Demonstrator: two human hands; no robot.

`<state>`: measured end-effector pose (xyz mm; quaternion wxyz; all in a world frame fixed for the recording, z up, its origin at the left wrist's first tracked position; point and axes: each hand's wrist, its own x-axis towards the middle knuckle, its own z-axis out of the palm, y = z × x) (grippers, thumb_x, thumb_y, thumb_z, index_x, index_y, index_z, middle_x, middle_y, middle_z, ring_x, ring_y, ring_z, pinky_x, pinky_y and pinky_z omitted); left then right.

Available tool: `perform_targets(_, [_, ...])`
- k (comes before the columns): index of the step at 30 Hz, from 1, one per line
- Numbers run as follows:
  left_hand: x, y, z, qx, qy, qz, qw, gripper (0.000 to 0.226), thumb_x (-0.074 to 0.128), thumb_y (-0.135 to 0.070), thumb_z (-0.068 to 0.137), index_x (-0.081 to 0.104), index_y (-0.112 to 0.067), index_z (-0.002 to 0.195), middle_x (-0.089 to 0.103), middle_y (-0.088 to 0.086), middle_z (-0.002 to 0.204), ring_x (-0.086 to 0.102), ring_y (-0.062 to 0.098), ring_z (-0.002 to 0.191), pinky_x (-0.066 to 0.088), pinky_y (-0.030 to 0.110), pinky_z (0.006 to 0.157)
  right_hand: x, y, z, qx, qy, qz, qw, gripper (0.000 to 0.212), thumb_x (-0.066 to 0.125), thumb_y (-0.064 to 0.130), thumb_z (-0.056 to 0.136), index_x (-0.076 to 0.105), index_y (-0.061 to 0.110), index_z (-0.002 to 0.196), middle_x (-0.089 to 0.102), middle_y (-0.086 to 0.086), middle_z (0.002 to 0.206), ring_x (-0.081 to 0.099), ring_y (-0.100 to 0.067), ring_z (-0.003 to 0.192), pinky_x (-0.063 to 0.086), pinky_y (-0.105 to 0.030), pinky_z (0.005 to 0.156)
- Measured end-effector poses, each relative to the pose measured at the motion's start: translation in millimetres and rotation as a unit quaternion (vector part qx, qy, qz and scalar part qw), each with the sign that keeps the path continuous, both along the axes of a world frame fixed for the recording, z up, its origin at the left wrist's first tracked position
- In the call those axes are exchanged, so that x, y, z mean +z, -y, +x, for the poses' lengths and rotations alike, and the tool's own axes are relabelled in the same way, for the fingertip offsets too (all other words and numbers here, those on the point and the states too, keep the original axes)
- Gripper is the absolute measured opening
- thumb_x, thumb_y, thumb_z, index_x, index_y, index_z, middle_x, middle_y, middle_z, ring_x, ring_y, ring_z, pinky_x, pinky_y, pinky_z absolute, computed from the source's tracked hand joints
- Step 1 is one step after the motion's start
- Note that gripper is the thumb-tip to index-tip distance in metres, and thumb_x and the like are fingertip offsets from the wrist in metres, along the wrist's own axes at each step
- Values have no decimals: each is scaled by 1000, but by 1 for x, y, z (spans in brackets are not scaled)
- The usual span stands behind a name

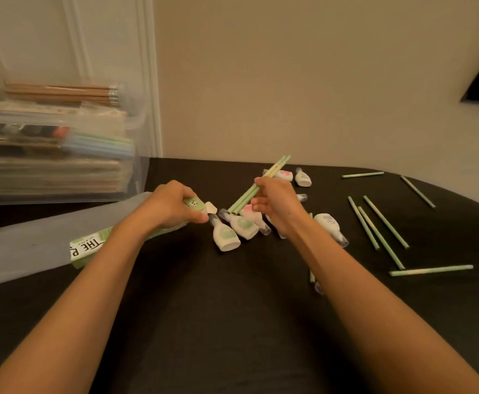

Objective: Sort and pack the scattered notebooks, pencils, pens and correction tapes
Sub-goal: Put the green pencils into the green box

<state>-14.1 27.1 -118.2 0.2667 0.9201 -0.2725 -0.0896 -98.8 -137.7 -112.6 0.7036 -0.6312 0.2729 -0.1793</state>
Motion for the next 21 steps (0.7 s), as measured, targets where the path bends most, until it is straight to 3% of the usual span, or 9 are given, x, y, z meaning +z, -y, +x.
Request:
perform_targets(7, [4, 26, -50, -77, 27, -45, 996, 63, 73, -30, 75, 48, -22, 132, 47, 2, 138, 44, 20, 124, 38, 29, 89, -9, 16, -40, -35, 88, 73, 993, 12, 42, 16, 99, 50, 11, 91, 62, -10, 75, 65, -11, 49, 51, -19, 46])
perform_targets(13, [-5, 40, -78, -80, 33, -94, 992, 61, 71, -27, 78, 47, -20, 134, 49, 2, 135, 46, 15, 116, 37, 25, 83, -23, 22, -69, 26, 138, 106, 984, 18, 43, 14, 98, 48, 3, 111, 65, -14, 91, 70, -16, 67, 57, -23, 60])
perform_targets(17, [-11, 46, -84, -62, 42, -118, 990, 63, 71, -29, 79, 45, -19, 136, 46, 2, 137, 44, 17, 121, 38, 25, 87, -26, 32, -81, 39, 154, 141, 977, 10, 48, 10, 96, 53, 4, 101, 68, -12, 87, 71, -17, 73, 57, -22, 63])
perform_targets(21, [-14, 50, -89, -50, 76, -139, 986, 61, 72, -34, 76, 49, -21, 131, 52, 2, 129, 46, 11, 107, 40, 25, 80, -26, 31, -82, 68, 159, 156, 973, 8, 53, 7, 92, 56, 2, 98, 73, -8, 74, 72, -18, 74, 56, -20, 61])
